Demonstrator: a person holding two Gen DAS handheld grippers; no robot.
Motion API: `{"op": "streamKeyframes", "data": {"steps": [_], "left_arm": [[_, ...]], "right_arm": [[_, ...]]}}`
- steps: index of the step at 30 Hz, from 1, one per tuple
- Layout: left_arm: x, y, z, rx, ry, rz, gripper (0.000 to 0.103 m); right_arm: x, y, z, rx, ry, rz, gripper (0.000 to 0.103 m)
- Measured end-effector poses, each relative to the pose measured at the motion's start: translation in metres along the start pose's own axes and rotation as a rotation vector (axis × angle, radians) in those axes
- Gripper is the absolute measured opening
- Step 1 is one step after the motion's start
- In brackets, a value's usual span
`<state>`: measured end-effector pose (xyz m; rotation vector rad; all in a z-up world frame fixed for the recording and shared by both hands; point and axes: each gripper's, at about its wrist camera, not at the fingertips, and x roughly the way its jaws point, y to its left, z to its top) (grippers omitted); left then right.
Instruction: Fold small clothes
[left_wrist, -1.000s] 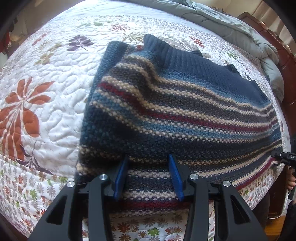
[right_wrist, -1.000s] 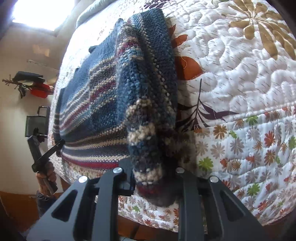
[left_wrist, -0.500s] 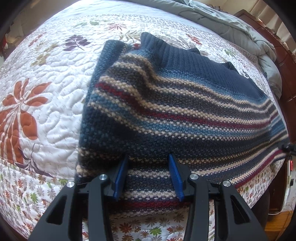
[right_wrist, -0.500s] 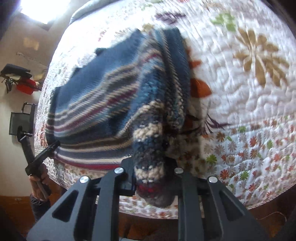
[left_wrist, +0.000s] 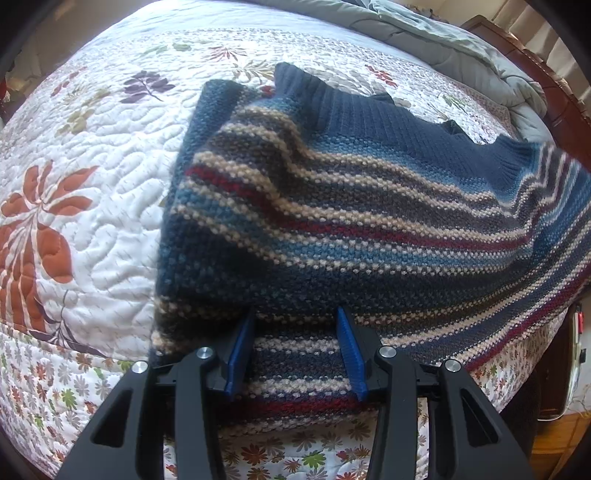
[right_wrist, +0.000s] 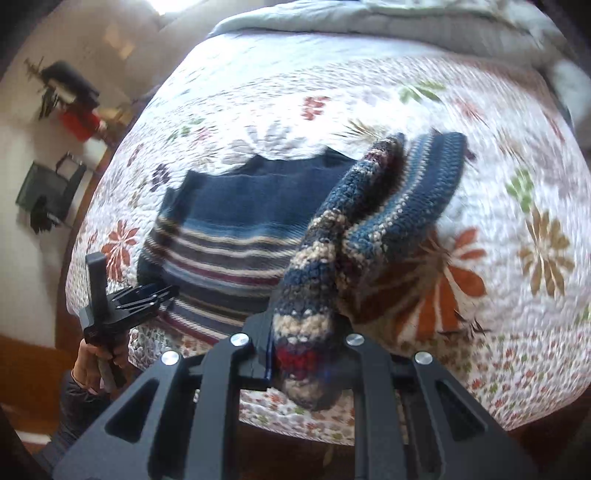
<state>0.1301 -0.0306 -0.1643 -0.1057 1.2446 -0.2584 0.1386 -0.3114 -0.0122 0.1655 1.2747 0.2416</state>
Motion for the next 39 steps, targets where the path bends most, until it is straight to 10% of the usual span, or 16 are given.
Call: {"op": "streamKeyframes", "data": {"steps": [29,33,39], "left_arm": [[-0.004,0.01,0.002,-0.006,0.016,-0.059,0.054],[-0.006,0.017,0.005,-0.028,0.024,-0.091,0.054],[-0.012,0.023,0.008,-0.064,0.034,-0.125,0.054]], "right_arm": [[0.143,0.165,-0.026,-0.374,0.24,-0.015,0.027],[0.151,0.16,-0.03,-0.321,0.274,0.097,0.053],[0.115,0.139,-0.029,-0.237,0.233,0.278,0.053]]}}
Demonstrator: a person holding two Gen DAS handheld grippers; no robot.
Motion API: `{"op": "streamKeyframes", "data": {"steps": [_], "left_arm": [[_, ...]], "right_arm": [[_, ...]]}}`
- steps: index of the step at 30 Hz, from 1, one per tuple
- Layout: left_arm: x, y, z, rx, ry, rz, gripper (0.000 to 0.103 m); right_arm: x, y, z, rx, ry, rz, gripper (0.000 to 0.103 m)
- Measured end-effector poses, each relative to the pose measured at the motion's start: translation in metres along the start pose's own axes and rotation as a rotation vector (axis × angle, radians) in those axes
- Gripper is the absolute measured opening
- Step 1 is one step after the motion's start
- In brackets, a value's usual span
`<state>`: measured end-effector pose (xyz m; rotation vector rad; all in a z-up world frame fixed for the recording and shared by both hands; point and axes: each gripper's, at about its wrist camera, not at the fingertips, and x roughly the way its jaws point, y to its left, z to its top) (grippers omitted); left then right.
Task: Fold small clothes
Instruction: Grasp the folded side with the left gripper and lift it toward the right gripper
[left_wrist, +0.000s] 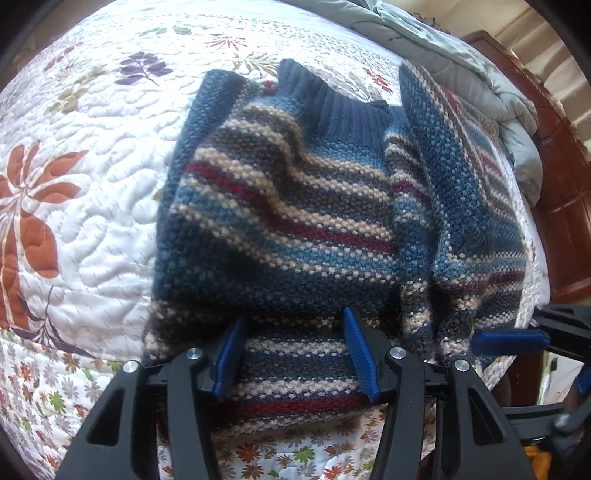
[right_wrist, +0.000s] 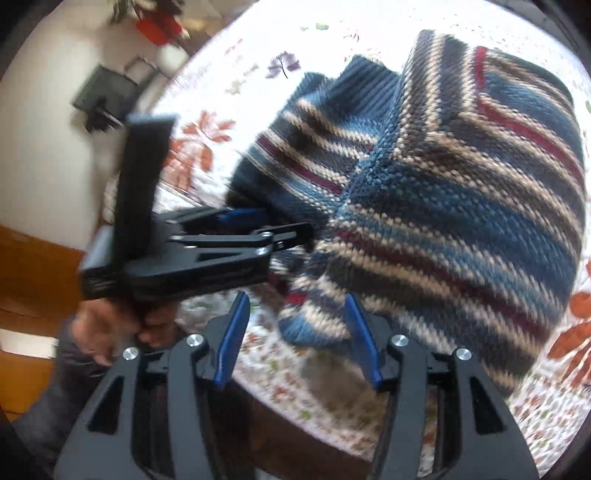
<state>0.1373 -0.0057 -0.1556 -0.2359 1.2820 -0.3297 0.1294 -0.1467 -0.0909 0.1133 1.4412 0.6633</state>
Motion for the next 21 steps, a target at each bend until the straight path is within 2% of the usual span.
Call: {"op": "streamKeyframes", "data": {"steps": [4,7,9,11,15,18,21], "left_arm": [[-0.018,0.007,0.003,-0.07,-0.014,-0.053,0.051],[-0.036,0.001,0.01,-0.048,-0.065,-0.051,0.051],[-0.048,-0.02,0.019,-0.012,-0.096,-0.086,0.051],[-0.051,-0.045,0.031,0.026,-0.104,-0.107,0.051],[-0.034,-0.084,0.061,0.062,-0.084,-0.088,0.051],[-0.016,-0.094,0.079,0.034,-0.051,-0.087,0.051],[-0.003,-0.098,0.09,0.014,-0.018,-0.126,0.051]], "right_arm": [[-0.041,-0.019,-0.018,0.039,-0.076,0.039,0.053],[-0.073,-0.045,-0.034,0.073,-0.139,0.046,0.053],[-0.086,-0.061,-0.043,0.098,-0.172,0.028,0.053],[-0.093,-0.079,-0.051,0.129,-0.19,0.019,0.053],[-0.083,-0.097,-0.058,0.163,-0.19,0.013,0.053],[-0.078,-0.103,-0.065,0.149,-0.192,-0.017,0.053],[-0.073,-0.111,-0.068,0.144,-0.191,-0.017,0.053]]}}
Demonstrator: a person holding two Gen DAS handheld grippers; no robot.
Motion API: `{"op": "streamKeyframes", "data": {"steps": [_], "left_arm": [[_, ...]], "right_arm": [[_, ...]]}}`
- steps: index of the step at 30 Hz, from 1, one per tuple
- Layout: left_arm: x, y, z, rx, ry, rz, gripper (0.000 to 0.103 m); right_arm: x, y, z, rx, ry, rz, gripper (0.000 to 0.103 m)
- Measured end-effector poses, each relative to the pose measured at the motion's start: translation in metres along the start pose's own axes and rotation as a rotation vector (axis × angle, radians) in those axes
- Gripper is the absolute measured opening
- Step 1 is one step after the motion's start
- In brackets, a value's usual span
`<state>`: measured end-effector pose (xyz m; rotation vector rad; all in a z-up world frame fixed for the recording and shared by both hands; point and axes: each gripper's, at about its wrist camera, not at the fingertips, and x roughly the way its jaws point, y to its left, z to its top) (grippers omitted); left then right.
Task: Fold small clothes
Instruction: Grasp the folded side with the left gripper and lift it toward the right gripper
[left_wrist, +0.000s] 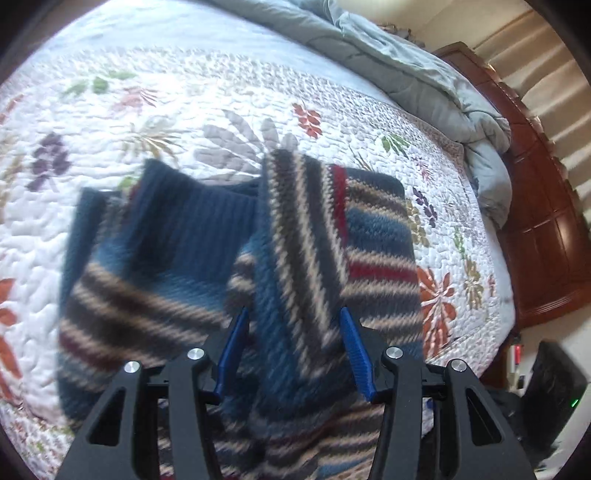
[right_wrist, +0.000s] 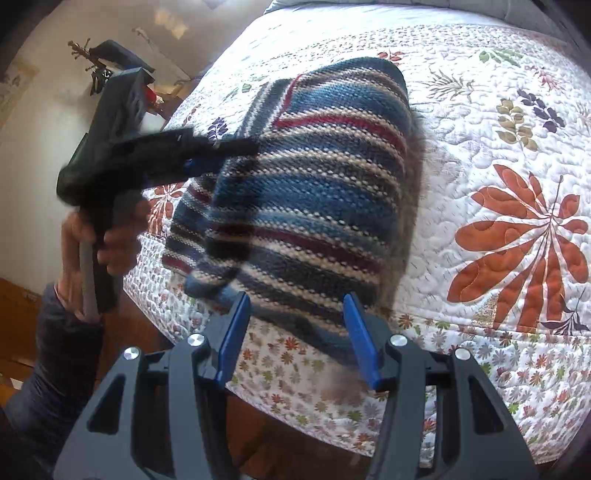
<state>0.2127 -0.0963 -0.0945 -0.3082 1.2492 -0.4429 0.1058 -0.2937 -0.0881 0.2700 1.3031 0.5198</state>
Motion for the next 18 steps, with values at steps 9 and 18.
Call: {"op": "streamKeyframes", "data": {"steps": [9,18], "left_arm": [[-0.001,-0.005,0.009,-0.037,0.001,-0.122,0.016],[0.025,0.043,0.001,-0.141,0.062,-0.089,0.016]], "right_arm": [[0.011,-0.012,-0.002,0.007,0.004,0.016,0.053],[0.03,-0.003,0.0,-0.024,0.016,-0.019,0.053]]}}
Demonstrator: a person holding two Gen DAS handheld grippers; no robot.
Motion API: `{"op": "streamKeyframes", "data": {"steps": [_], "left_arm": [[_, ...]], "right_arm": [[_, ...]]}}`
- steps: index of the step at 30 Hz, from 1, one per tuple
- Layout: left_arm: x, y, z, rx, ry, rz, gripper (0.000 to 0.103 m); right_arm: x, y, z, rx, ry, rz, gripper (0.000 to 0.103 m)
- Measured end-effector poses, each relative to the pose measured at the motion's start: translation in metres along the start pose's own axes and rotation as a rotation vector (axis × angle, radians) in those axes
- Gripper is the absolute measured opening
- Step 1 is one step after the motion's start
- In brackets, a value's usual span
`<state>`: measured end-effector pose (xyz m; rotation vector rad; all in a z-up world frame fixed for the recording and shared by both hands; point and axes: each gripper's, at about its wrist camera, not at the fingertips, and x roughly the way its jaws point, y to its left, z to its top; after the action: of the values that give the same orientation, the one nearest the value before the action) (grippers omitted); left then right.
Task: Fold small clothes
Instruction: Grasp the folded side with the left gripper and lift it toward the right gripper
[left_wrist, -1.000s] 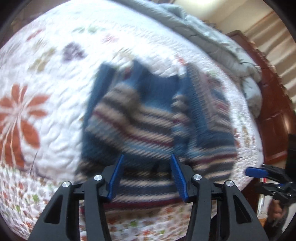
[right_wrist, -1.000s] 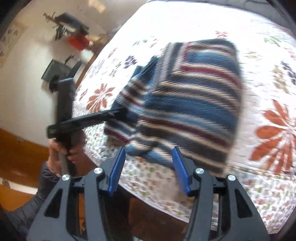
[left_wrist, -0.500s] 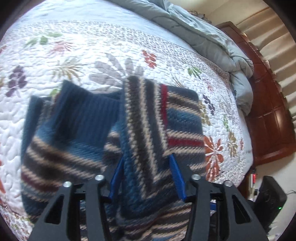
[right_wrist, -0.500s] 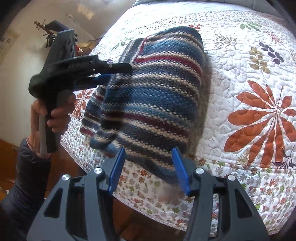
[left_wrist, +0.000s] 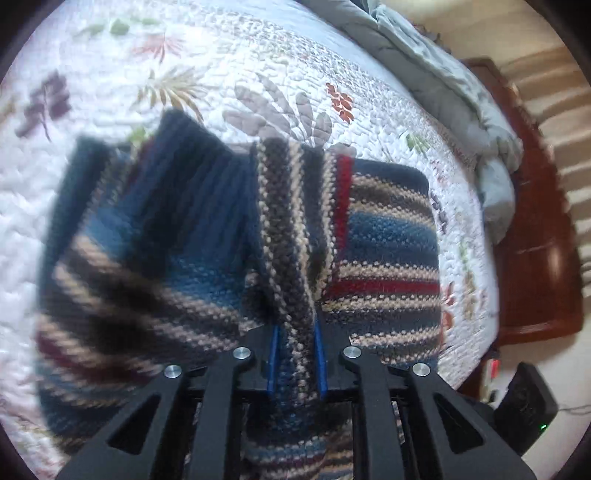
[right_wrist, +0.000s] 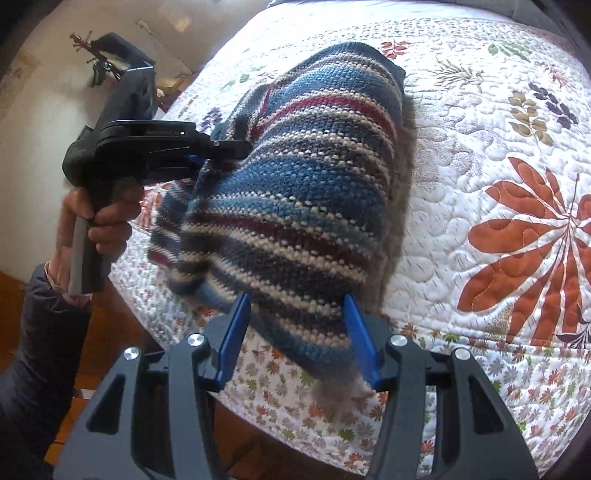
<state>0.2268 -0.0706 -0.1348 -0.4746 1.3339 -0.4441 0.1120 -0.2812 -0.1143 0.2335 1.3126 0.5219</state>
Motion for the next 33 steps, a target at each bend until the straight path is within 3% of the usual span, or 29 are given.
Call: {"op": "streamKeyframes", "data": {"steps": [2,4,8,11,15,19,25,30,33], "left_arm": [[-0.003,-0.001,-0.001,0.002,-0.013,-0.033,0.019],[-0.011,-0.005,-0.005,0.026,-0.02,-0.026,0.029],[-0.036,-0.013,-0.02,0.073,-0.045,0.006,0.068],[-0.042,-0.012,-0.03,0.098,-0.022,0.008,0.074],[-0.028,-0.006,-0.032,0.105,0.022,0.047,0.074],[-0.013,-0.007,-0.034,0.099,0.07,-0.028,0.073],[0.005,-0.012,-0.038,0.126,0.097,-0.039,0.072],[-0.002,-0.004,-0.04,0.103,0.092,-0.107,0.043],[0.003,-0.003,-0.039,0.1,0.085,-0.094,0.035]], "right_arm": [[0.003,0.0,0.001,-0.004,0.004,-0.014,0.053],[0.002,0.0,0.001,-0.004,0.005,-0.018,0.053],[-0.004,-0.003,-0.002,0.018,0.003,0.006,0.053],[-0.005,-0.004,-0.002,0.018,0.001,0.008,0.053],[-0.004,-0.002,-0.003,0.004,0.002,-0.003,0.054],[-0.005,-0.003,-0.004,0.008,0.006,-0.001,0.054],[-0.004,-0.004,-0.003,0.011,0.009,-0.005,0.054],[0.001,-0.005,-0.003,0.007,0.011,-0.012,0.057],[0.002,-0.006,-0.003,0.013,0.012,-0.008,0.057]]}}
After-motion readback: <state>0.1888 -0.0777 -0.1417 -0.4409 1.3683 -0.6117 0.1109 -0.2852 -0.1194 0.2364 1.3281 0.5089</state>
